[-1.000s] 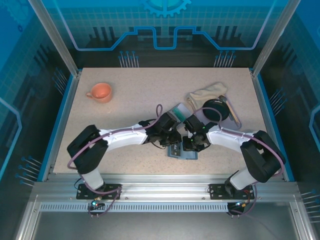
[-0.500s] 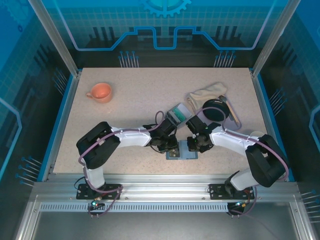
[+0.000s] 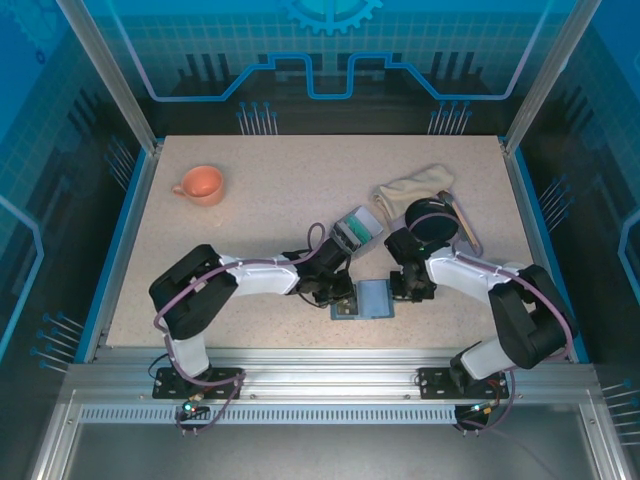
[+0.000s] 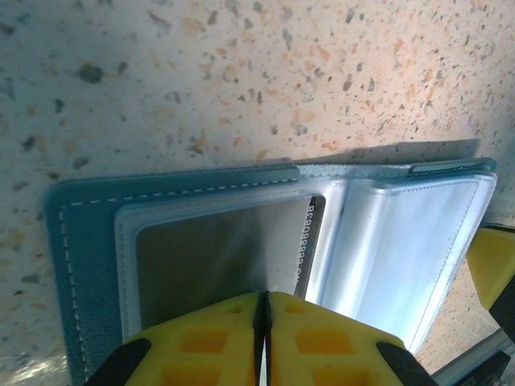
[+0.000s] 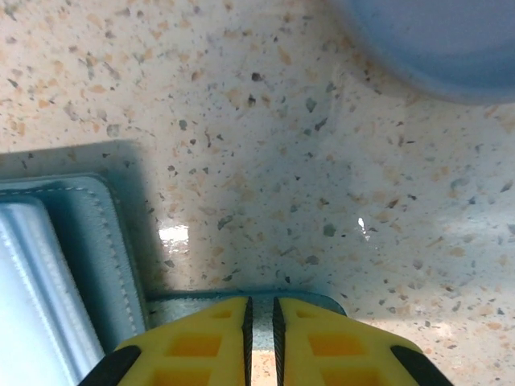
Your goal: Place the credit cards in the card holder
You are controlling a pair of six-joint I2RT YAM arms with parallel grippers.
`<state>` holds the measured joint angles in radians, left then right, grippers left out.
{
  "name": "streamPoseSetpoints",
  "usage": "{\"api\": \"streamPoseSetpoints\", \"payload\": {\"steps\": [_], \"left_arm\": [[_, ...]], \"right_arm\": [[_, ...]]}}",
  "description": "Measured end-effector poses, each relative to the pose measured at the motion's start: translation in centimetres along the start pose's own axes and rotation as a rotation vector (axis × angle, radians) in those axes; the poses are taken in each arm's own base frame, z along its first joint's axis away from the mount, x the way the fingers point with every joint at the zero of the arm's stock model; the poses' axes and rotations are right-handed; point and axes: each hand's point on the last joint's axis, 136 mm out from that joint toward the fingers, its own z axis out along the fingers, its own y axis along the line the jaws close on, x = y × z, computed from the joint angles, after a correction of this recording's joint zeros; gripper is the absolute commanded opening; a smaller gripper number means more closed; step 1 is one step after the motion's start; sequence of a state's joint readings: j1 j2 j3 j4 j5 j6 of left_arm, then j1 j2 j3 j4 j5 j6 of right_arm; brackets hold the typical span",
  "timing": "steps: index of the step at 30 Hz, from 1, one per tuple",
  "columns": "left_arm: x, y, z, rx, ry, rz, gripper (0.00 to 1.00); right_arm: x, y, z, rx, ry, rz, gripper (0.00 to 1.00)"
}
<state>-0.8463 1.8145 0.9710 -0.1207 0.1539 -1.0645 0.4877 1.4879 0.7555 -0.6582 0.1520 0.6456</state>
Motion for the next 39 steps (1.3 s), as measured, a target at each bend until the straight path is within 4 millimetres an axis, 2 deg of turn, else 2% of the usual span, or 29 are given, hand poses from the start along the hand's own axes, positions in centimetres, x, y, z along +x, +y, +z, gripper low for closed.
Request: {"api": "streamPoseSetpoints", "payload": {"steps": [8, 14, 18, 21, 25, 30, 33, 36, 39], "left_arm": [[0.3, 0.9, -0.5, -0.017, -0.006, -0.034, 0.13], [0.5, 2.7, -1.6, -0.04, -0.026, -0.076, 0.14], [0.4, 2.7, -1.6, -0.037, -0.028, -0.074, 0.15], [0.1, 2.7, -1.8, -0.037, -0.033, -0.071, 0.16], [-0.9, 3.1, -2.3, -0.056, -0.043, -0.071, 0.18], [-2.4, 3.5, -3.0, -0.086, -0.065, -0.071, 0.23], [-3.1, 3.5, -3.3, -0.091, -0.079, -0.072, 0.27], [-3.3, 3.6, -3.5, -0.096, -0.088, -0.073, 0.3], [-3.4, 3.4, -4.0, -0.09, -0.096, -0.067, 0.31]], "right_arm": [[0.3, 0.3, -0.7, -0.024, 0.023, -0.041, 0.18], [0.1, 1.5, -1.0, -0.08, 0.051, -0.061, 0.11], [0.0, 1.9, -0.8, -0.091, 0.073, -0.075, 0.14], [-2.1, 3.1, -2.7, -0.134, 0.009, -0.087, 0.19], [-5.5, 4.6, -7.0, -0.21, -0.147, -0.119, 0.3], [-9.3, 6.3, -10.8, -0.305, -0.244, -0.197, 0.32], [-11.5, 8.6, -11.5, -0.348, -0.252, -0.278, 0.34], [-12.8, 10.3, -10.6, -0.341, -0.236, -0.346, 0.35], [-13.2, 11.7, -9.2, -0.304, -0.208, -0.416, 0.38]]}}
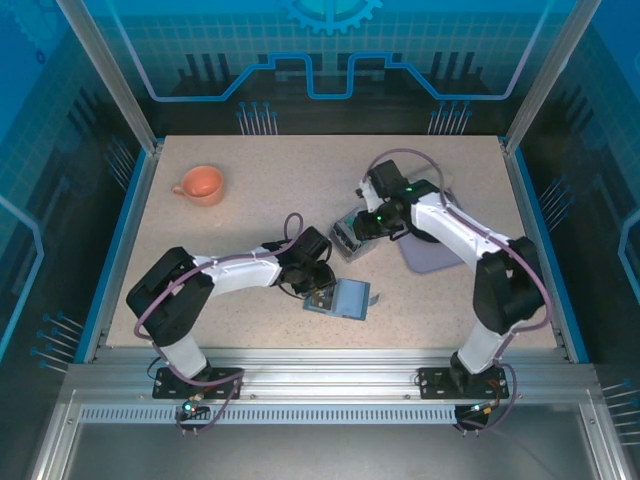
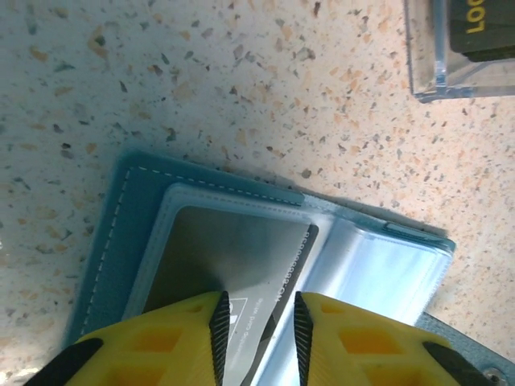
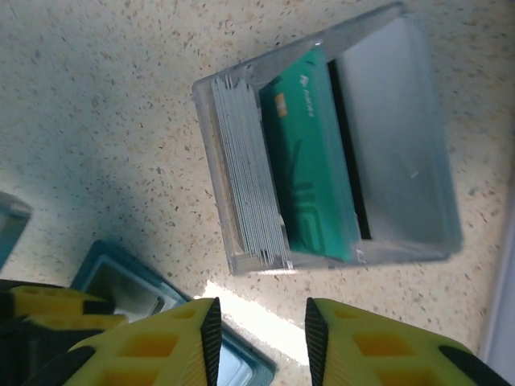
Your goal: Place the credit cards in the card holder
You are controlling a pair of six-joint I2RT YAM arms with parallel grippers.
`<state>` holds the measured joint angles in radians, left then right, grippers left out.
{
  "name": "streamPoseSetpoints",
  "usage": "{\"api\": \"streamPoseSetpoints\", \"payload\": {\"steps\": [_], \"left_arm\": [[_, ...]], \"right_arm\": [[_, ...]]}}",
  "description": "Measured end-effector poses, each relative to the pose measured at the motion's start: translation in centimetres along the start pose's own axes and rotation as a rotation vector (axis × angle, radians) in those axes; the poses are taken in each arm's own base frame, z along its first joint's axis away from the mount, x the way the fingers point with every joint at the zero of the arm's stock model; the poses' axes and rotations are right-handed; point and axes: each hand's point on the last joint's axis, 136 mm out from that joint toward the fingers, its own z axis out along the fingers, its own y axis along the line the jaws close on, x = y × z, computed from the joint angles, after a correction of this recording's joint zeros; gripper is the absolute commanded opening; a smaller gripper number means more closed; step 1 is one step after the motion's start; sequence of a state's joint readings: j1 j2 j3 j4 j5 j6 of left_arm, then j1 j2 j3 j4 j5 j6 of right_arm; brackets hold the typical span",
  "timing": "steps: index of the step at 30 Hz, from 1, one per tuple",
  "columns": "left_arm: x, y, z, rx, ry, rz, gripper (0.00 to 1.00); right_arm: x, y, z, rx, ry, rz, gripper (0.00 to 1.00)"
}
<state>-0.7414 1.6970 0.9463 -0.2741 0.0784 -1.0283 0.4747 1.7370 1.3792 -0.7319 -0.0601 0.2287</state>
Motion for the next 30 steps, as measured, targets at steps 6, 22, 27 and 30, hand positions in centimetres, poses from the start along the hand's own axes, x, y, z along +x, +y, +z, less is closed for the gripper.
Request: {"api": "streamPoseSetpoints", "payload": {"steps": [6, 22, 27, 30], "left_arm": [[-0.2, -0.7, -1.6, 0.048, -0.029, 0.004, 0.36], [-0.7, 0.8, -1.3, 0.066, -0.049, -0.061, 0.34], [-0.8, 0.7, -1.3, 0.075, -0.054, -0.06, 0.34], [-0.8, 0.7, -1.3, 0.076, -0.054, -0.063, 0.34]], "right_arm": [[-1.2, 2.5, 2.0, 0.052, 0.033, -0.151, 0.39], [-1.7, 1.6, 6.4, 0.264, 0.11, -0.293, 0.44], [-1.9, 1.5, 6.7, 0.305, 0.111, -0.326, 0.43], [-2.0, 1.2, 6.8, 0.34, 0.11, -0.338, 0.43]]}}
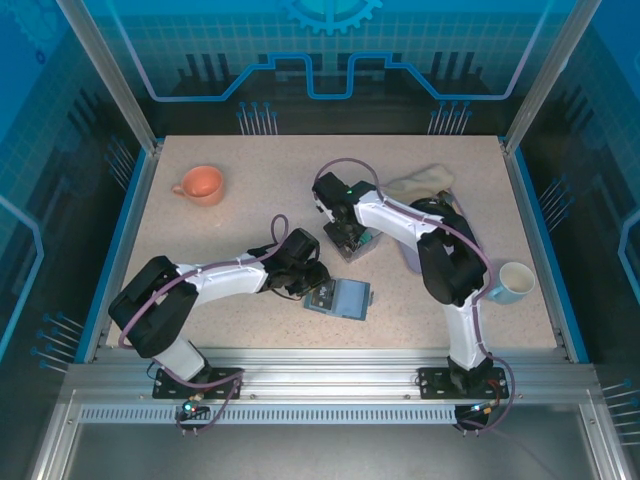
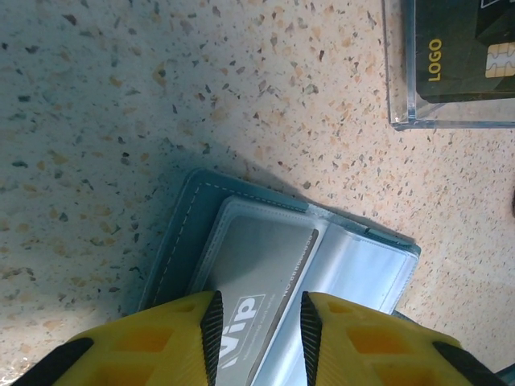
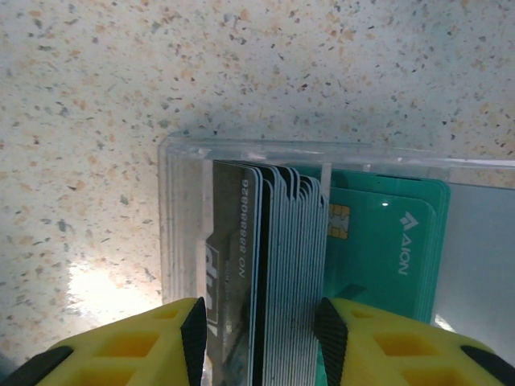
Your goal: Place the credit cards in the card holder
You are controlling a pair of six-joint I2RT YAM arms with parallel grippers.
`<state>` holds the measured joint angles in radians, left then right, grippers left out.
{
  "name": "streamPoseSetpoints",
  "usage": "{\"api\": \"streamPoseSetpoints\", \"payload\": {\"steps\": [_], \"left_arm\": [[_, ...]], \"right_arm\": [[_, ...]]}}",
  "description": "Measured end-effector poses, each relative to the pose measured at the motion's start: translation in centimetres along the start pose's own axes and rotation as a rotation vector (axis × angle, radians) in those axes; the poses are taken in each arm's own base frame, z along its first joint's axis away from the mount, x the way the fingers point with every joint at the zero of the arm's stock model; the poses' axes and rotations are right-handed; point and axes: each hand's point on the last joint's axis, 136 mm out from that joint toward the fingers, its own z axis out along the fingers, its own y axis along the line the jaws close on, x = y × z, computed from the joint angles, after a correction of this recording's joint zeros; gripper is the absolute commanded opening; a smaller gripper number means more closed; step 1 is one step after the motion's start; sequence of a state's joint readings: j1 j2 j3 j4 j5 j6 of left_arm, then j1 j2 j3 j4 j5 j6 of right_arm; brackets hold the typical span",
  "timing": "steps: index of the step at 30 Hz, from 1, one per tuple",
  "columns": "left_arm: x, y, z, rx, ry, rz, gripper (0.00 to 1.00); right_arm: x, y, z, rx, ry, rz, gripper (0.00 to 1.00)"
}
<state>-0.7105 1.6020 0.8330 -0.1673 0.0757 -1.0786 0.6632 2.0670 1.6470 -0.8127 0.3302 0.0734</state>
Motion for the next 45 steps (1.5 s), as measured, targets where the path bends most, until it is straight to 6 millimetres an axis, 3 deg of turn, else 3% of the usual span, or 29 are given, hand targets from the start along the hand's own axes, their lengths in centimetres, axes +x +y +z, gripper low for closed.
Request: {"api": "streamPoseSetpoints", "payload": {"steps": [10, 15, 32, 45], "left_arm": [[0.0, 0.1, 0.1, 0.002, -0.001, -0.016, 0.34], [0.0, 0.1, 0.1, 0.002, -0.001, -0.019, 0.34], [0.0, -0.1, 0.1, 0.008, -0.003, -0.021, 0.33], [0.0, -0.1, 0.1, 0.01, 0.001, -0.021, 0.33]], "right_arm": [[-0.1, -0.9, 0.0, 0.063, -0.001, -0.027, 0.37], [0.0, -1.0, 0.0, 0.07, 0.0, -0.036, 0.28], [-0.1, -1.3, -0.1, 0.085, -0.003, -0.039, 0.18], [-0.5, -1.6, -1.2, 0.086, -0.028, -0.037, 0.09]]}}
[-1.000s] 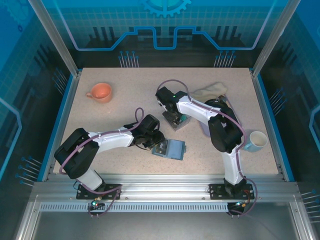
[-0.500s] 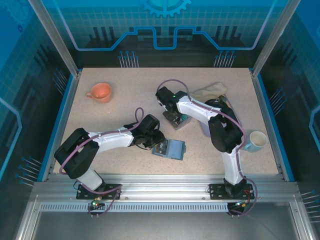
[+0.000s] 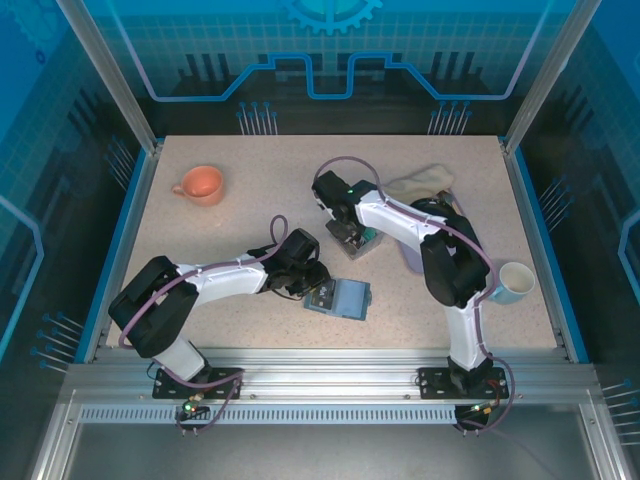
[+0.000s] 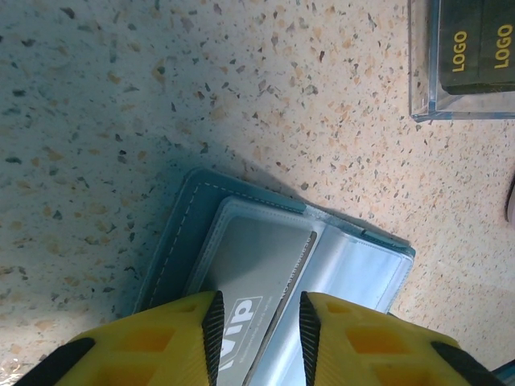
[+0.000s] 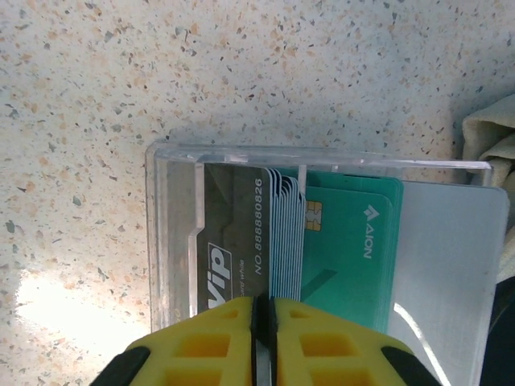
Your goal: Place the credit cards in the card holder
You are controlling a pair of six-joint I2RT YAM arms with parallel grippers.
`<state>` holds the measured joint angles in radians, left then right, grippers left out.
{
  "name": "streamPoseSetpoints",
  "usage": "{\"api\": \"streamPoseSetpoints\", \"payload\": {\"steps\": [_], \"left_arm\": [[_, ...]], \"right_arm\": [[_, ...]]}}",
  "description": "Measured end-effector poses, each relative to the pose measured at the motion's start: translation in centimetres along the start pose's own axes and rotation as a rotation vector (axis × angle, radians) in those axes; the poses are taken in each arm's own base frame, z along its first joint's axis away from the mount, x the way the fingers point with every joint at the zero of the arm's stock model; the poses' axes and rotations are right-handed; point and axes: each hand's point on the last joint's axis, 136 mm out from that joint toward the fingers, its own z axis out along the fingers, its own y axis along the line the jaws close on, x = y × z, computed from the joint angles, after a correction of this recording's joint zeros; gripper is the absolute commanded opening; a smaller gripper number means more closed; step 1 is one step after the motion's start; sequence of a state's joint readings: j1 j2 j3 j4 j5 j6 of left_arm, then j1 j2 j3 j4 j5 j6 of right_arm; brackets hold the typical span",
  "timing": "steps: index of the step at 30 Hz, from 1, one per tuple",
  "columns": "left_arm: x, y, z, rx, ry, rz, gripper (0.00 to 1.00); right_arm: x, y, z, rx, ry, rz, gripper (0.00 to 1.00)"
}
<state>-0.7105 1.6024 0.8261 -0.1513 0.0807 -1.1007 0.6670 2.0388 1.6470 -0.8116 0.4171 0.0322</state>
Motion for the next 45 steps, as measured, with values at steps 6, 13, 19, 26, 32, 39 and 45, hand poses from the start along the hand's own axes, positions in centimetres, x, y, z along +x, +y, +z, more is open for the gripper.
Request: {"api": "streamPoseSetpoints", "payload": {"steps": [6, 13, 19, 26, 32, 39, 45], "left_arm": [[0.0, 0.0, 0.0, 0.001, 0.002, 0.0, 0.34], [0.0, 0.0, 0.0, 0.001, 0.002, 0.0, 0.34], [0.0, -0.9, -0.8, 0.039, -0.005, 0.009, 0.42], [-0.5, -4.9, -3.9, 0.205, -0.037, 0.066, 0.6], [-1.3, -8.6, -5.4, 0.428, -0.014, 0.036, 0.66], [-3.0, -11.6, -6.4, 0.614, 0.027, -0.009, 0.67], [-3.4, -12.1, -6.3, 0.658, 0.065, -0.029, 0.57]], "right_arm": [[-0.3, 0.0, -1.3, -0.024, -0.026, 0.016, 0.03], [-0.6, -0.7, -3.8, -0.096, -0.069, 0.076, 0.0], [0.0, -1.8, -7.5, -0.269, -0.151, 0.245, 0.0], [3.9, -3.8, -11.1, -0.583, -0.263, 0.638, 0.0], [5.8, -0.8, -10.6, -0.815, -0.226, 0.82, 0.0], [5.9, 0.2, -12.0, -0.969, -0.248, 0.906, 0.0], [5.2, 0.3, -13.1, -1.05, -0.283, 0.925, 0.0]]}}
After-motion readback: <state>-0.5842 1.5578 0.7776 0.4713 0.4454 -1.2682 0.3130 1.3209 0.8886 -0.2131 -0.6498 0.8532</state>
